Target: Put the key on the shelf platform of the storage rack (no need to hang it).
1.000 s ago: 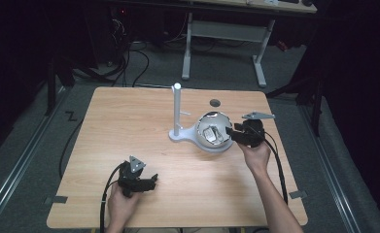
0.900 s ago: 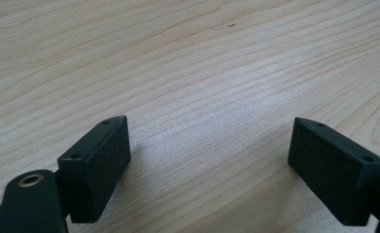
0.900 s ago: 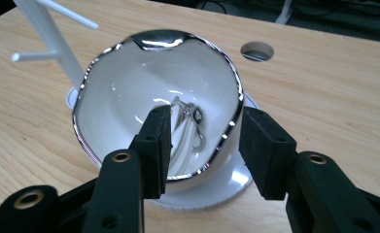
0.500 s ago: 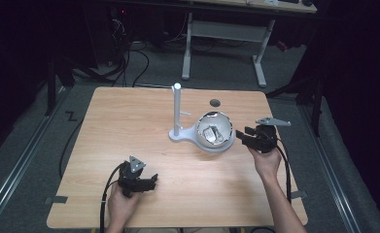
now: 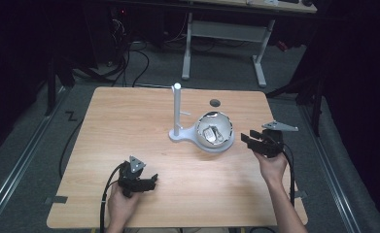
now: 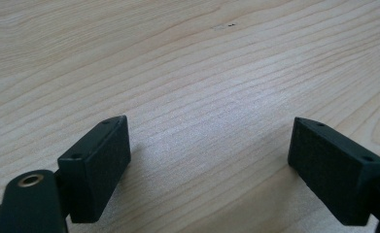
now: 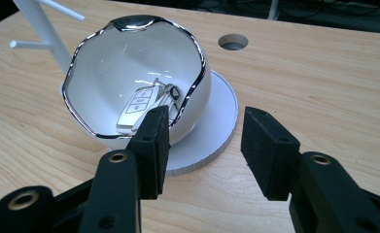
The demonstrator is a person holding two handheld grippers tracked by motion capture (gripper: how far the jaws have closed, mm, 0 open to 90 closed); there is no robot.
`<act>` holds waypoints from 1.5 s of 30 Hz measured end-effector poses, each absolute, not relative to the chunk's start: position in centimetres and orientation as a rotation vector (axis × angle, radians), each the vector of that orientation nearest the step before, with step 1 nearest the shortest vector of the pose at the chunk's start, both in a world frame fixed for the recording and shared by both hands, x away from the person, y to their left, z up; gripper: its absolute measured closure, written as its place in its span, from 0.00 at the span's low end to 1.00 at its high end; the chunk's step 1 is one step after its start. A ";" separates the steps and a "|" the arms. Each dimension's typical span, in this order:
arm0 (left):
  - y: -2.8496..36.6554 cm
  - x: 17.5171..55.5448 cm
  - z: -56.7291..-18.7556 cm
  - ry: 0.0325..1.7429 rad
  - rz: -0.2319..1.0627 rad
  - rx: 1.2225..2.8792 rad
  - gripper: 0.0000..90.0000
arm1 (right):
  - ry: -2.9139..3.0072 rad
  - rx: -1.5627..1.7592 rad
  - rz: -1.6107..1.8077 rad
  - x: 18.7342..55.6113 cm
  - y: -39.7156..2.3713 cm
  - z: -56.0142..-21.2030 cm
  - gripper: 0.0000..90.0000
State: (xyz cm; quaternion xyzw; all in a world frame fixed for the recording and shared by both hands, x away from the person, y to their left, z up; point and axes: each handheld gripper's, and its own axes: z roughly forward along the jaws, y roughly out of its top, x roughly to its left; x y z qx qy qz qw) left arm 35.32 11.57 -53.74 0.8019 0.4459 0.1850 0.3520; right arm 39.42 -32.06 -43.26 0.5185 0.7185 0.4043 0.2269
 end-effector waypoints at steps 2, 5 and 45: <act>11.6 35.3 -53.7 1.154 0.479 2.075 0.18 | 1.977 1.432 1.122 39.1 -32.3 -43.3 0.60; 11.6 35.3 -53.7 1.154 0.479 2.075 0.18 | 1.980 1.440 1.114 38.6 -32.6 -43.6 0.60; 11.6 35.3 -53.7 1.154 0.481 2.075 0.18 | 1.936 1.456 1.210 33.2 -34.1 -45.1 0.58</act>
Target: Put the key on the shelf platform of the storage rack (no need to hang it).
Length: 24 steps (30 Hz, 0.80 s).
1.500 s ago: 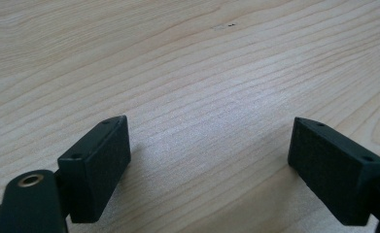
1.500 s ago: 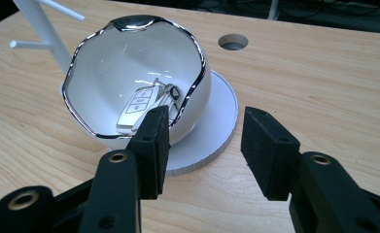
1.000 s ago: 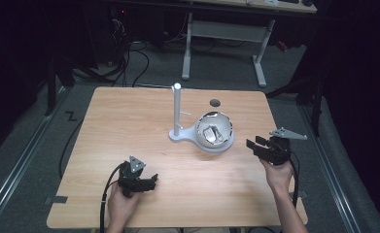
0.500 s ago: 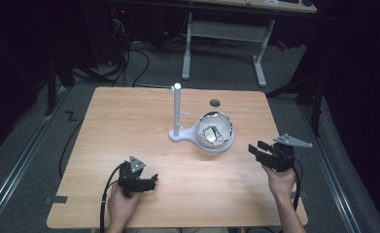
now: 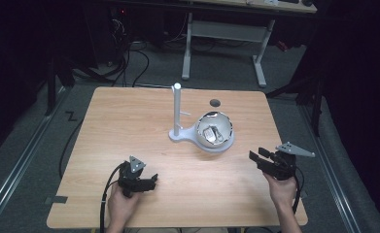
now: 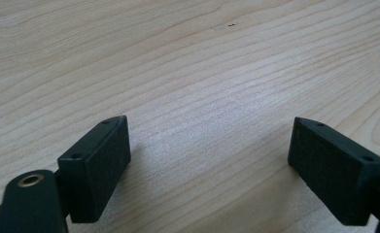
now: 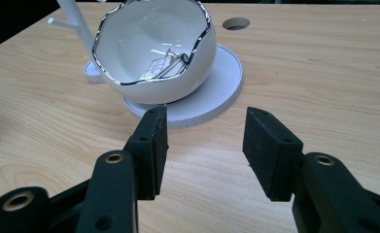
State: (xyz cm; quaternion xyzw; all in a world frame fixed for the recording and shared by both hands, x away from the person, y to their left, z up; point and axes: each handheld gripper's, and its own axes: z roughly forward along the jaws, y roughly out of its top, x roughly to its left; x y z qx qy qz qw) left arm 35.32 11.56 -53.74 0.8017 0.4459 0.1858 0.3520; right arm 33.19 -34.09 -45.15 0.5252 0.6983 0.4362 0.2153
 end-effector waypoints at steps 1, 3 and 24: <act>11.6 35.3 -53.7 1.154 0.481 2.075 0.18 | 1.936 1.457 1.211 33.1 -34.0 -45.2 0.58; 11.6 35.3 -53.7 1.154 0.481 2.075 0.18 | 1.937 1.458 1.216 32.9 -34.0 -45.4 0.58; 11.6 35.3 -53.7 1.154 0.481 2.075 0.18 | 2.008 1.457 1.221 32.0 -31.9 -48.0 0.58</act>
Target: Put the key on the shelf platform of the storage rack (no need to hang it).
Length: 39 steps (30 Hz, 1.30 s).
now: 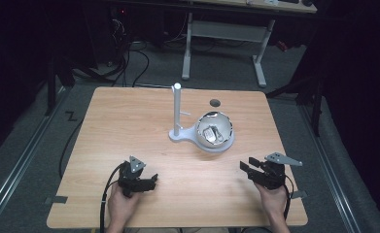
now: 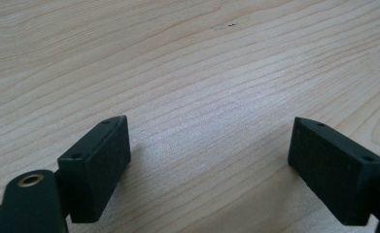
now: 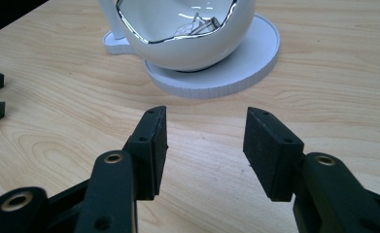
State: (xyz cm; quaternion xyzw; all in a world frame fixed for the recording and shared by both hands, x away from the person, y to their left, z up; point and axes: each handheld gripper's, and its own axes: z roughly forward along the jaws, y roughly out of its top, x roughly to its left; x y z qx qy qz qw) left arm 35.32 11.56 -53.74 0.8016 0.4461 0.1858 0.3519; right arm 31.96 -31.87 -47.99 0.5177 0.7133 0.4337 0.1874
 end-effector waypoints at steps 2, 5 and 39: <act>11.6 35.3 -53.7 1.154 0.482 2.075 0.18 | 2.013 1.460 1.225 32.0 -31.7 -48.3 0.58; 11.6 35.3 -53.7 1.154 0.481 2.075 0.18 | 2.018 1.464 1.227 32.1 -31.6 -48.8 0.58; 11.6 35.3 -53.7 1.154 0.481 2.075 0.17 | 2.081 1.473 1.131 32.6 -29.1 -52.5 0.57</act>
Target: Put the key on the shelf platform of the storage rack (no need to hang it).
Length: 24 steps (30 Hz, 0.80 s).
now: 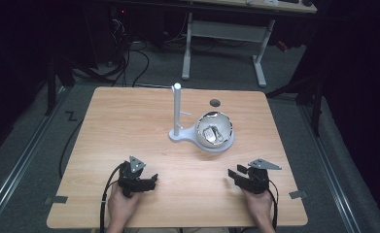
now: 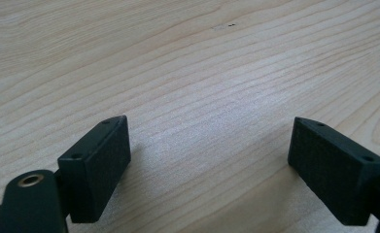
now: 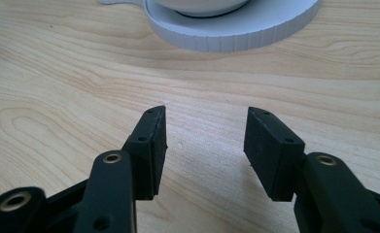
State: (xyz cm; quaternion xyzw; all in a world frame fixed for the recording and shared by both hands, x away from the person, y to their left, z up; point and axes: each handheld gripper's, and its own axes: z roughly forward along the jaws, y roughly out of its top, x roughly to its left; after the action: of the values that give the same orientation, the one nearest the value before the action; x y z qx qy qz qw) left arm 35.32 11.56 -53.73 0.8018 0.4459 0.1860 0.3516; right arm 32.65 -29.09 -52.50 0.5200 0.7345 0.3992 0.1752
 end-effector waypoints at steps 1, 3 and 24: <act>11.6 35.3 -53.7 1.154 0.481 2.075 0.18 | 2.085 1.466 1.121 32.7 -29.0 -52.6 0.57; 11.6 35.3 -53.7 1.155 0.482 2.075 0.18 | 2.089 1.460 1.109 32.7 -28.8 -52.7 0.57; 11.6 35.3 -53.7 1.155 0.482 2.075 0.18 | 2.143 1.353 0.916 32.7 -27.1 -53.2 0.48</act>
State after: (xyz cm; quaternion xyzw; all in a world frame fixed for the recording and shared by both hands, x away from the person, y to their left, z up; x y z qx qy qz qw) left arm 35.31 11.56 -53.74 0.8018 0.4461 0.1861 0.3514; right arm 32.66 -27.13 -53.16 0.4895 0.7755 0.3313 0.2217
